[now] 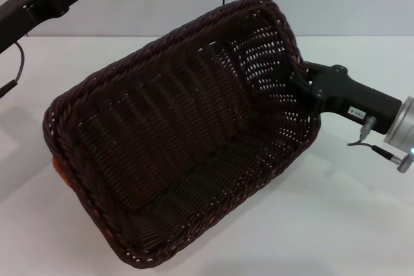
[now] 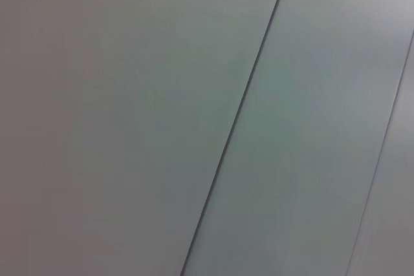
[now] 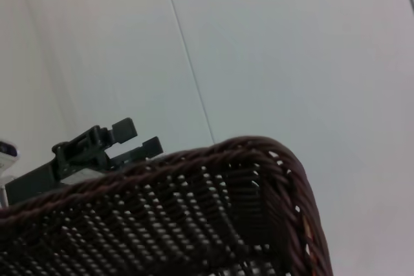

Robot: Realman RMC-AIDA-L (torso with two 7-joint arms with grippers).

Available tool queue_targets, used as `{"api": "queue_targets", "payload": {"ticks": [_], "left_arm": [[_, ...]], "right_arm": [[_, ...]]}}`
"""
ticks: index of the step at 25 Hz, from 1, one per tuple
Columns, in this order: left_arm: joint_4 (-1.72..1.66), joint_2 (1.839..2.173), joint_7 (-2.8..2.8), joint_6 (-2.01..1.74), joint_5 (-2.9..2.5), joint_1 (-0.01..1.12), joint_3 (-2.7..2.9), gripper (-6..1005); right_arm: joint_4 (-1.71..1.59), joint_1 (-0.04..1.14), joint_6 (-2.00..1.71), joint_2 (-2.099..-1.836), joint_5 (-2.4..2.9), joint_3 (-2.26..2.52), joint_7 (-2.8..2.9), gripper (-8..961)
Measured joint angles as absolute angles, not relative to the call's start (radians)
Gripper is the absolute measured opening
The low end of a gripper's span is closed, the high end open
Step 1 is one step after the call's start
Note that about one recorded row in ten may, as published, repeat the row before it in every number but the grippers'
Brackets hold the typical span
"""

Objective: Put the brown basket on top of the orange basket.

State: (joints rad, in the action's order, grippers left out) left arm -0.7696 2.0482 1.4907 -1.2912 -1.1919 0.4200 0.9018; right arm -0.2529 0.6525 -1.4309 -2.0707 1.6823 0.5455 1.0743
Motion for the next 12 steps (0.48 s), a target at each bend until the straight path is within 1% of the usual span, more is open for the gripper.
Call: {"api": "queue_targets", "payload": {"ticks": [8,12], "left_arm": [[-0.768,2.048,1.479,-1.285,-1.192,0.422,0.898,825],[-0.768,2.049,1.468,-1.276,-1.186,0.423,0.893,825]], "right_arm": [[-0.257,0.66,-1.415,-2.071,1.678,0.549,1.089,225],[-0.261,0.662,-1.407,-2.071,1.675,0.54,1.089,451]]}}
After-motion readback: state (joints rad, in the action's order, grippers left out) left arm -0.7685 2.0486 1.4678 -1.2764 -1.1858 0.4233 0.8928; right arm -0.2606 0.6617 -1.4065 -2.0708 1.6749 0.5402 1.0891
